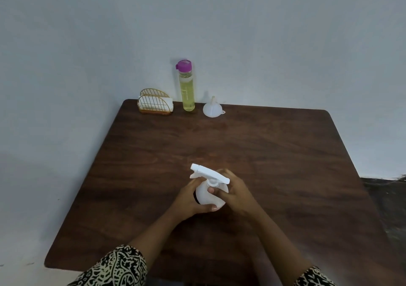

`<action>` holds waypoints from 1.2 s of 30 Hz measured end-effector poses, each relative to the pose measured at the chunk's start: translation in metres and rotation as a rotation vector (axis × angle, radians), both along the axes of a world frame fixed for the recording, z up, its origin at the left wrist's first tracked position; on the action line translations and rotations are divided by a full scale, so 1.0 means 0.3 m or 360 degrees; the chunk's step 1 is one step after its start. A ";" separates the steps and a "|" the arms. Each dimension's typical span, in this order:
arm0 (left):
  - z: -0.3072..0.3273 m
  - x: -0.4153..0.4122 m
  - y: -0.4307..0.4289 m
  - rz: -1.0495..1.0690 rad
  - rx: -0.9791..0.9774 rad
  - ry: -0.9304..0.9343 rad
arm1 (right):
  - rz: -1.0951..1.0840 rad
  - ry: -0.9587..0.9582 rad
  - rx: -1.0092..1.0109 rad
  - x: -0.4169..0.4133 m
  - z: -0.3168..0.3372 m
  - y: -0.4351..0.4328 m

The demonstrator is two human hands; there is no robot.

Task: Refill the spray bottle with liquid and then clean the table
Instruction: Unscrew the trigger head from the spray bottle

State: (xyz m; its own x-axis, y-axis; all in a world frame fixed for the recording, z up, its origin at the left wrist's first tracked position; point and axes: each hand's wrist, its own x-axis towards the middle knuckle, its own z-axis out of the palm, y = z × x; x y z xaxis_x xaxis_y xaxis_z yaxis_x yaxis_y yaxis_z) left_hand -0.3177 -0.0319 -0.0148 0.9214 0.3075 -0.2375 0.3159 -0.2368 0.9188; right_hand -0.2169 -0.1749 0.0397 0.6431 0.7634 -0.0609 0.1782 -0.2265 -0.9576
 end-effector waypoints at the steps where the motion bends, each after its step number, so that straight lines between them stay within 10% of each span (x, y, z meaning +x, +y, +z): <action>1: 0.001 0.001 0.002 -0.0006 -0.0021 -0.0006 | 0.0081 0.0021 -0.0034 0.015 0.003 -0.003; 12: -0.015 -0.007 -0.010 0.0041 -0.0166 0.0050 | -0.0353 -0.0010 0.0121 -0.045 -0.009 0.020; 22: -0.015 -0.005 -0.003 0.0045 -0.0183 0.0060 | 0.0184 0.0298 0.0061 0.009 -0.015 -0.040; 36: -0.010 -0.003 0.000 0.0026 -0.0178 0.0103 | -0.0114 0.0133 0.0156 -0.033 -0.011 -0.017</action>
State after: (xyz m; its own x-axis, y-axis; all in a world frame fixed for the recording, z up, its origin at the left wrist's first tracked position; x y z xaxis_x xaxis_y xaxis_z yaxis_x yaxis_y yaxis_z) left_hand -0.3186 -0.0320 -0.0178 0.8980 0.2908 -0.3302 0.3785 -0.1281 0.9167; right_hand -0.2266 -0.1799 0.0364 0.6921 0.7204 -0.0443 0.0833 -0.1407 -0.9865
